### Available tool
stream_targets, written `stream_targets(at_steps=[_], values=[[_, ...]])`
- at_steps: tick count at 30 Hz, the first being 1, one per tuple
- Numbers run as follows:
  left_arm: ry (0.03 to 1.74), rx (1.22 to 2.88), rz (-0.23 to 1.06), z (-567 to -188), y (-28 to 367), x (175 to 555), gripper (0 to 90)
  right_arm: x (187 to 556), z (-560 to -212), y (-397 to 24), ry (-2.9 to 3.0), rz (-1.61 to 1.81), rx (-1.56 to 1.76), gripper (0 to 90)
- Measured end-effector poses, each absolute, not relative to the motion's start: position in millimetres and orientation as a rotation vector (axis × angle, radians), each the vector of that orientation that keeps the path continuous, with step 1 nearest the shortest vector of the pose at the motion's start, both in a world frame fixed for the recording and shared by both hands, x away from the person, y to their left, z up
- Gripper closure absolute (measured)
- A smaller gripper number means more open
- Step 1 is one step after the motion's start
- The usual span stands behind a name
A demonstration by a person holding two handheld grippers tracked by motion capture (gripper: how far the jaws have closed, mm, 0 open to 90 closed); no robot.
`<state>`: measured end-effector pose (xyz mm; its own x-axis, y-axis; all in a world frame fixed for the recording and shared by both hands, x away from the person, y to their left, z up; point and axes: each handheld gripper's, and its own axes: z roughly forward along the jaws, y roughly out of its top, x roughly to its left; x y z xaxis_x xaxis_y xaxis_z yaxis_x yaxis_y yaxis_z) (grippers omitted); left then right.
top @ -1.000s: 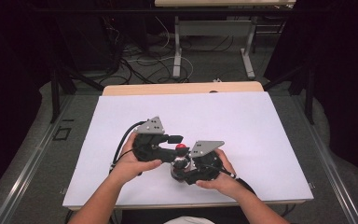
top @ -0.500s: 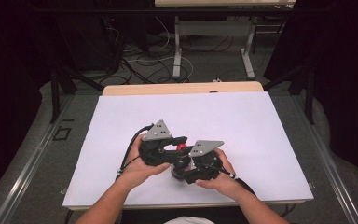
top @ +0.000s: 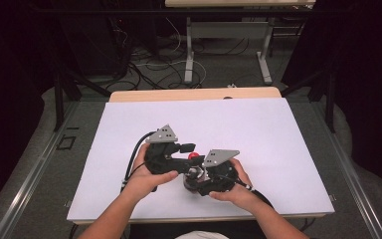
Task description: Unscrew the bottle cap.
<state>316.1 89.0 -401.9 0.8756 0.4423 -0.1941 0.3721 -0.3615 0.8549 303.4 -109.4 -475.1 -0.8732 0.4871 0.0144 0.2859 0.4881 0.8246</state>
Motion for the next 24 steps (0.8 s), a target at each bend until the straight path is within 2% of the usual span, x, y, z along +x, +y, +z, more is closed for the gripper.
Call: stream_targets(at_steps=[8,14,17,24], values=[[0.461,2.036,0.058,-406.2,93.3,322.0,52.0,301.7,-475.4,-106.7,2.530,1.330,0.637,29.8],[0.446,2.033,0.045,-410.5,90.4,323.9,54.7,300.8,-476.4,-105.2,2.532,1.326,0.631,29.8],[0.457,2.013,0.038,-412.4,87.9,323.3,60.5,301.2,-476.7,-105.0,2.533,1.327,0.633,29.8],[0.561,1.973,0.169,-413.0,80.8,310.6,61.3,301.9,-476.2,-106.3,2.537,1.311,0.665,29.9]])
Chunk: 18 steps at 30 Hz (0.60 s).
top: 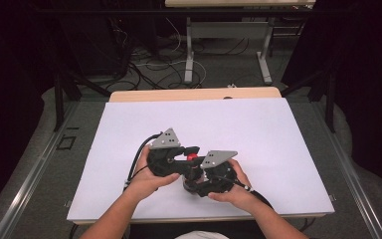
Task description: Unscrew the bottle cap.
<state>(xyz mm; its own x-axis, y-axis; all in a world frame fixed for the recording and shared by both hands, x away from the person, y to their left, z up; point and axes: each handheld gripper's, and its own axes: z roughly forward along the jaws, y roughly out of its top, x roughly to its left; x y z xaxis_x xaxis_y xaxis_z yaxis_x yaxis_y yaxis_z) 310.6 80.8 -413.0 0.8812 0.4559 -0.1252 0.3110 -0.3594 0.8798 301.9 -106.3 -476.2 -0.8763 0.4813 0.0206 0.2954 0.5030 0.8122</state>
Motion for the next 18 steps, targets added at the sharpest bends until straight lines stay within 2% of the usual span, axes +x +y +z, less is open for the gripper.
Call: stream_targets(at_steps=[5,11,13,15,18], values=[[0.617,1.959,0.235,-409.8,77.0,304.0,61.4,301.9,-474.9,-106.9,2.508,1.324,0.673,29.9],[0.637,1.946,0.211,-410.1,76.5,306.3,60.7,302.5,-474.4,-108.0,2.501,1.322,0.684,29.9],[0.631,1.969,0.163,-410.3,77.4,310.0,57.4,302.7,-474.4,-108.5,2.497,1.317,0.683,29.9],[0.629,1.954,0.152,-409.4,80.2,310.6,49.8,303.1,-474.8,-108.9,2.503,1.321,0.682,29.9],[0.604,1.943,0.140,-403.9,88.4,311.5,48.6,303.0,-474.8,-108.9,2.501,1.321,0.680,29.9]])
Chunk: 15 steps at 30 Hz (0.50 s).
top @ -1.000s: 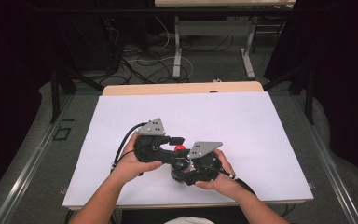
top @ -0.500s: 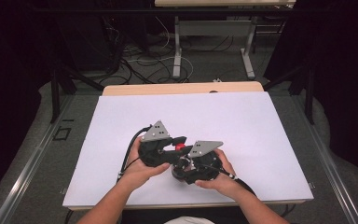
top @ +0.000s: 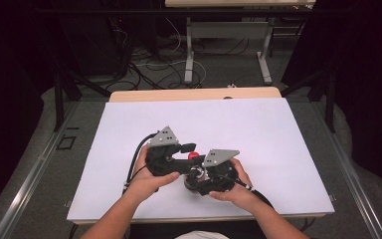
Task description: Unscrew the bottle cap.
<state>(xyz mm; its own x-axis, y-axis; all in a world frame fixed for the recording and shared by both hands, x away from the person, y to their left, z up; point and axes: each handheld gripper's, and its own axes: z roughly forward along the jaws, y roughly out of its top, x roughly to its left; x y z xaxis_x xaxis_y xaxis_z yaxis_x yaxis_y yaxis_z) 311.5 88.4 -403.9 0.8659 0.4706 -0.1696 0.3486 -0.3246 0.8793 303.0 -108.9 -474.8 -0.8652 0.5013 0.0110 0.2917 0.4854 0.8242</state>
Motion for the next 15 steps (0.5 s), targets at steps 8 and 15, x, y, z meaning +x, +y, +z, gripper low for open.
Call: stream_targets(at_steps=[8,15], values=[[0.499,2.003,0.058,-402.0,97.2,318.1,49.8,302.2,-474.7,-107.3,2.521,1.329,0.663,29.8],[0.469,2.004,0.033,-409.5,95.0,324.7,53.5,301.0,-475.5,-105.3,2.531,1.328,0.642,29.9]])
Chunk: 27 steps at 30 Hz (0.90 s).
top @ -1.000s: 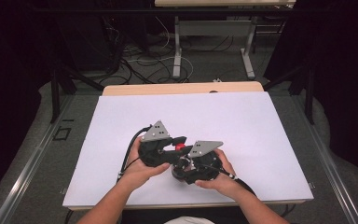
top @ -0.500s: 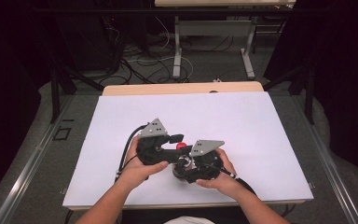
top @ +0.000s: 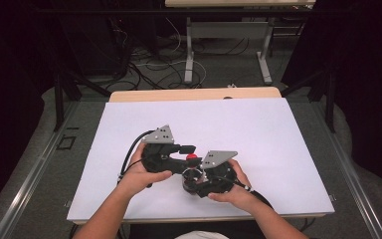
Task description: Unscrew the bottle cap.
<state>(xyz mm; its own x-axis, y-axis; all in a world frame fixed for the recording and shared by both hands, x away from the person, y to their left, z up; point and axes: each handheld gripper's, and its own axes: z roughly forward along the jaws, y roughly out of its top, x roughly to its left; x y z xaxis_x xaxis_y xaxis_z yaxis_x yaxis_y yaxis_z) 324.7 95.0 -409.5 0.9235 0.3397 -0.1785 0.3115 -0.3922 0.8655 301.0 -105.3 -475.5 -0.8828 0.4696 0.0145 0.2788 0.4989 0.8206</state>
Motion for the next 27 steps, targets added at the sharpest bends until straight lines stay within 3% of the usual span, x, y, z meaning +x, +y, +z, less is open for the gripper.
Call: stream_targets(at_steps=[7,16,27], values=[[0.472,1.991,0.081,-414.1,86.6,319.9,61.2,301.0,-477.5,-104.2,2.533,1.315,0.641,29.9],[0.692,1.918,0.250,-410.4,76.2,300.8,61.9,301.4,-475.9,-105.5,2.506,1.297,0.675,29.9],[0.726,1.892,0.245,-399.8,84.0,301.2,61.9,301.7,-476.9,-105.8,2.510,1.290,0.692,29.9]])
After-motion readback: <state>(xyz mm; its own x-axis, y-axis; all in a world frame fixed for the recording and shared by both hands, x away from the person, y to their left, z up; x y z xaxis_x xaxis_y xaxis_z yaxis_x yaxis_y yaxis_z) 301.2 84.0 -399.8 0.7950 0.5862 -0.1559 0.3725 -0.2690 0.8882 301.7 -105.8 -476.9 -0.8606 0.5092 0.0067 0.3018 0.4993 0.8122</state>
